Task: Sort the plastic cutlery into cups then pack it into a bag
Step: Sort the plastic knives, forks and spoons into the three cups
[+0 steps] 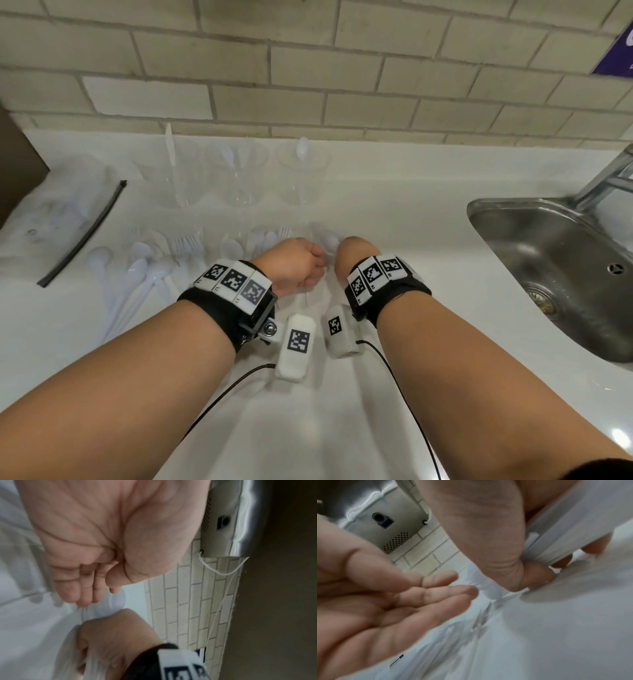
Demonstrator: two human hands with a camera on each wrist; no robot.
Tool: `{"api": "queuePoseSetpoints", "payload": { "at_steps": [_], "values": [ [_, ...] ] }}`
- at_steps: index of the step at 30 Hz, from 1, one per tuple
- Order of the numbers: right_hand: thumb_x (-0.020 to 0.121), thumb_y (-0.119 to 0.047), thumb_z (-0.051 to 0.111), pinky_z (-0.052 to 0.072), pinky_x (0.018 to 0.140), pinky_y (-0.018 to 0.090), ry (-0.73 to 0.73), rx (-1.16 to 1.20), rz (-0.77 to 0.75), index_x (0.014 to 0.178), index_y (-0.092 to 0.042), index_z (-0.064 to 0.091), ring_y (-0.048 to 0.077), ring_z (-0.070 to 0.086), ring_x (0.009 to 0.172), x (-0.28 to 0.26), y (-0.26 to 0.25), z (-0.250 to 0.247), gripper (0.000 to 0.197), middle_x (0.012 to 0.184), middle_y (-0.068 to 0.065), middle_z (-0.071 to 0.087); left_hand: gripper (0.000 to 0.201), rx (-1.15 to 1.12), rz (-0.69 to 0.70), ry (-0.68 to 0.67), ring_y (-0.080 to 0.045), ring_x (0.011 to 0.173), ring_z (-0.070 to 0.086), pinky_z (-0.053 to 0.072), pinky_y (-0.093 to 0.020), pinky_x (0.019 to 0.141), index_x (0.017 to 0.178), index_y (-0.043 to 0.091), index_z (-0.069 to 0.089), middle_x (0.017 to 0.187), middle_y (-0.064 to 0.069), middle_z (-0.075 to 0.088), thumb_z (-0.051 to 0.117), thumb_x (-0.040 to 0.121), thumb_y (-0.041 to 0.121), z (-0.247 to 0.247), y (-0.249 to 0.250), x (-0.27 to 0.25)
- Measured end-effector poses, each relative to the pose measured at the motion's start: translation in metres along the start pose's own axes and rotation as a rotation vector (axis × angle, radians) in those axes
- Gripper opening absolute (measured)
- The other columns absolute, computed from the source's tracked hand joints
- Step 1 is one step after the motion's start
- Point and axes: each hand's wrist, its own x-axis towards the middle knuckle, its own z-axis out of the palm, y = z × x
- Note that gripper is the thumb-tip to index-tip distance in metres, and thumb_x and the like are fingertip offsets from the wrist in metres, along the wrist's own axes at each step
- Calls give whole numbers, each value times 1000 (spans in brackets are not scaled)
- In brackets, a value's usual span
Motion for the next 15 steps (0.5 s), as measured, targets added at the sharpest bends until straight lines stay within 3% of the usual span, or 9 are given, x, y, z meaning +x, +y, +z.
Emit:
{"api": "queuePoseSetpoints", "payload": {
  "at_steps": [2, 4, 6, 9, 12, 15],
  "values": [
    [99, -24, 39, 44, 100, 44, 2, 96, 14, 119, 1, 56, 36, 56, 115, -10, 1, -6, 37, 122, 19, 59, 22, -94, 38, 55, -18, 85, 58, 48, -25, 70, 112, 7, 52, 108, -12, 59, 41, 95, -4, -13, -2, -7],
    [95, -19, 44, 49, 87, 39, 59, 320, -39, 106, -2, 61, 34, 61, 99, -20, -2, -17, 26, 105, 19, 62, 19, -246, 82, 99, -20, 92, 60, 50, -28, 77, 112, 7, 52, 113, -14, 59, 45, 95, 0, -28, -4, -17],
    [85, -5, 55, 47, 63, 32, 95, 860, -179, 83, -7, 59, 26, 57, 69, -39, -11, -30, 5, 79, 13, 57, 15, -461, 90, 109, -24, 99, 60, 49, -34, 86, 109, 7, 55, 113, -15, 60, 48, 96, 10, -43, -7, -30],
    [83, 2, 60, 46, 57, 29, -21, 1572, -474, 73, -8, 59, 19, 54, 56, -74, -34, -50, 14, 64, 7, 54, 32, -693, 26, 35, -30, 103, 60, 48, -42, 91, 111, 5, 58, 115, -16, 61, 46, 97, 31, -62, -13, -47],
    [86, 4, 58, 50, 59, 31, -108, 1746, -731, 79, -8, 58, 19, 55, 56, -99, -65, -57, 14, 62, 5, 54, 52, -791, -35, -85, -41, 108, 59, 49, -49, 90, 120, -3, 54, 123, -26, 57, 39, 98, 41, -76, -18, -63],
    [77, 3, 64, 51, 61, 33, -99, 1702, -840, 82, -8, 59, 22, 56, 59, -112, -93, -50, 13, 66, 6, 56, 53, -874, -12, -157, -48, 114, 56, 47, -54, 96, 119, -11, 52, 124, -36, 55, 36, 99, 36, -88, -20, -81]
  ]
}}
